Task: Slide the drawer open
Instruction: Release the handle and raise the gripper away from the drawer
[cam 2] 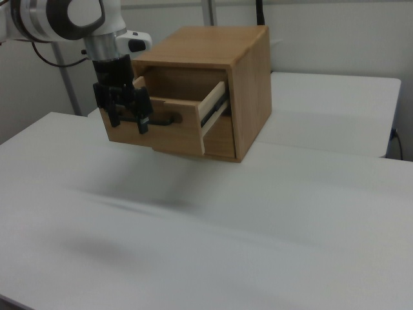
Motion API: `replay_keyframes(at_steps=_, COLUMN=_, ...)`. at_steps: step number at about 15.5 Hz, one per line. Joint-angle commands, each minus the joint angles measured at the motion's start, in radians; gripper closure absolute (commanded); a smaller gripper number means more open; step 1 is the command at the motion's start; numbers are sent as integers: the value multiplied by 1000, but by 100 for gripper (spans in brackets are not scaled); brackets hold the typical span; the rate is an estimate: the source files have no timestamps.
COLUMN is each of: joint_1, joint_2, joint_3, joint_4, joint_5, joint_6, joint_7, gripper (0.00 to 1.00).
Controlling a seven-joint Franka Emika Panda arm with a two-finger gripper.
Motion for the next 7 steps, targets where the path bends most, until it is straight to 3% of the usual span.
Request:
replay_keyframes(at_steps=1, joint_1=38, joint_2=35, joint_3=5, joint_4=27, joint_5=-42, joint_6=29, joint_7=-40, gripper=0)
replay_keyframes(at_steps=7, joint_1=35, joint_2=34, joint_3=5, joint_4=26, joint_5=-34, joint_6=29, joint_7=-45, gripper=0)
